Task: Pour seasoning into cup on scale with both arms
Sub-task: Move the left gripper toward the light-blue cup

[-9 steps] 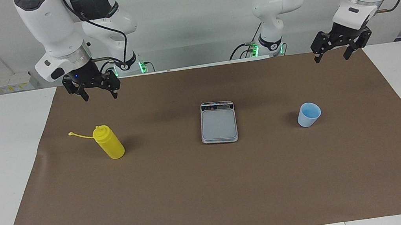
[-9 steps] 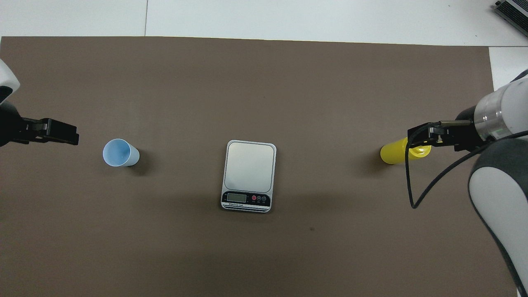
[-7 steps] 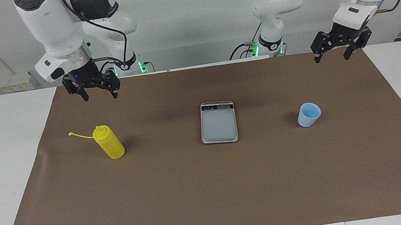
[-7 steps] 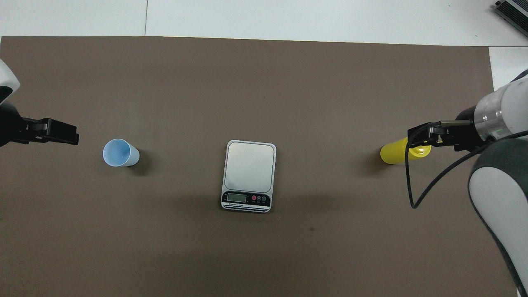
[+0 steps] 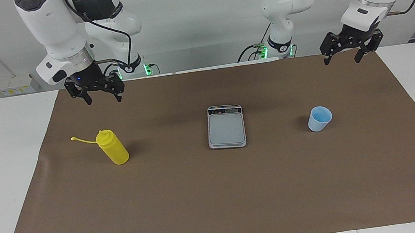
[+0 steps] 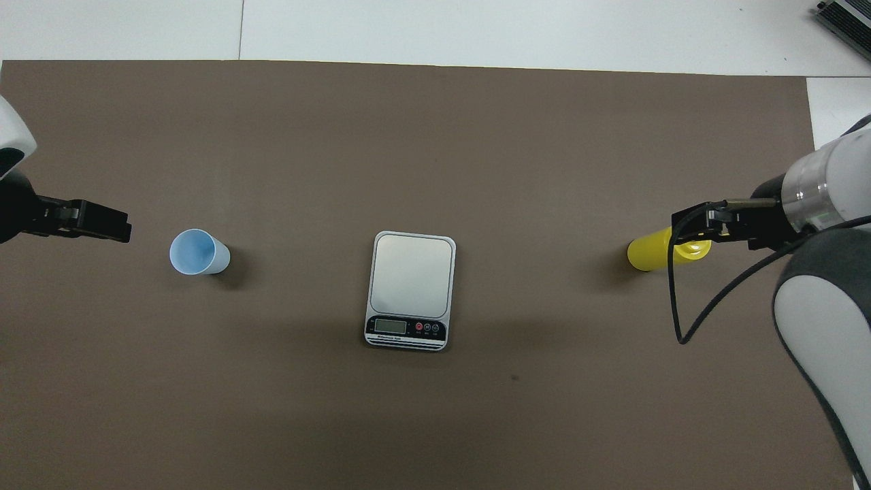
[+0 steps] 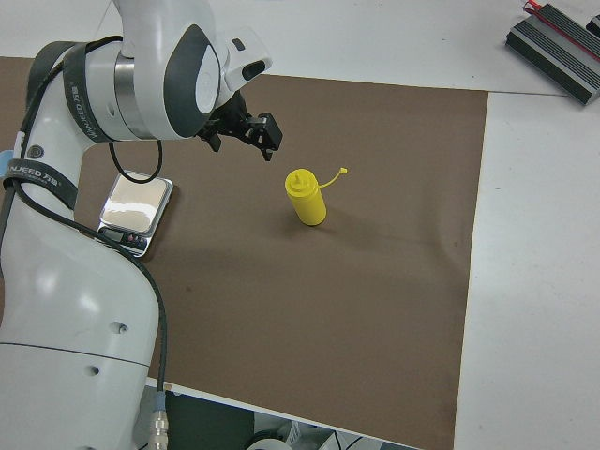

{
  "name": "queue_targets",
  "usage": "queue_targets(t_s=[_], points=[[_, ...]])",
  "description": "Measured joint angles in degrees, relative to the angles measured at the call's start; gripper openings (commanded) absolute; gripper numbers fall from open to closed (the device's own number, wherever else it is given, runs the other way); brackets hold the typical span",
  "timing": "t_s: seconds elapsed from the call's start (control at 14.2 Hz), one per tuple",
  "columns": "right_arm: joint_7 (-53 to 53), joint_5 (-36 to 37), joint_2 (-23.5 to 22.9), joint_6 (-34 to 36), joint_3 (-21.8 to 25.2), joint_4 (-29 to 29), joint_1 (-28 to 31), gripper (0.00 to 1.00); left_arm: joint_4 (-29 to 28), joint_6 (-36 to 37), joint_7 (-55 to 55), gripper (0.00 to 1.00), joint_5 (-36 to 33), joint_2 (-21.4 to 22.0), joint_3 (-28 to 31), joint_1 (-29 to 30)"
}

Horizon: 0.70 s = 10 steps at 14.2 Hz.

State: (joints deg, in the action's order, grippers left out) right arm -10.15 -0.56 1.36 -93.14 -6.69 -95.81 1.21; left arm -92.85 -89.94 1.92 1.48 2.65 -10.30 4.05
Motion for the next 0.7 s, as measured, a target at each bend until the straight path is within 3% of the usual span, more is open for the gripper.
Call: queue_targets(t_s=[0.21,0.42,0.7], points=[[0.0,0.0,0.0,0.0,0.0,0.0,0.0,1.00,-4.2,-5.5,0.0,1.00,0.0,0.9,0.4,0.9],[0.0,0.0,0.0,0.0,0.0,0.0,0.0,1.00,-14.1,-14.6,0.0,1.00,0.0,2.3,0.5,3.1],[0.0,0.0,0.0,0.0,0.0,0.0,0.0,1.00,-21.9,-25.4,-0.8,1.00,0.0,-0.4,0.8,5.0]])
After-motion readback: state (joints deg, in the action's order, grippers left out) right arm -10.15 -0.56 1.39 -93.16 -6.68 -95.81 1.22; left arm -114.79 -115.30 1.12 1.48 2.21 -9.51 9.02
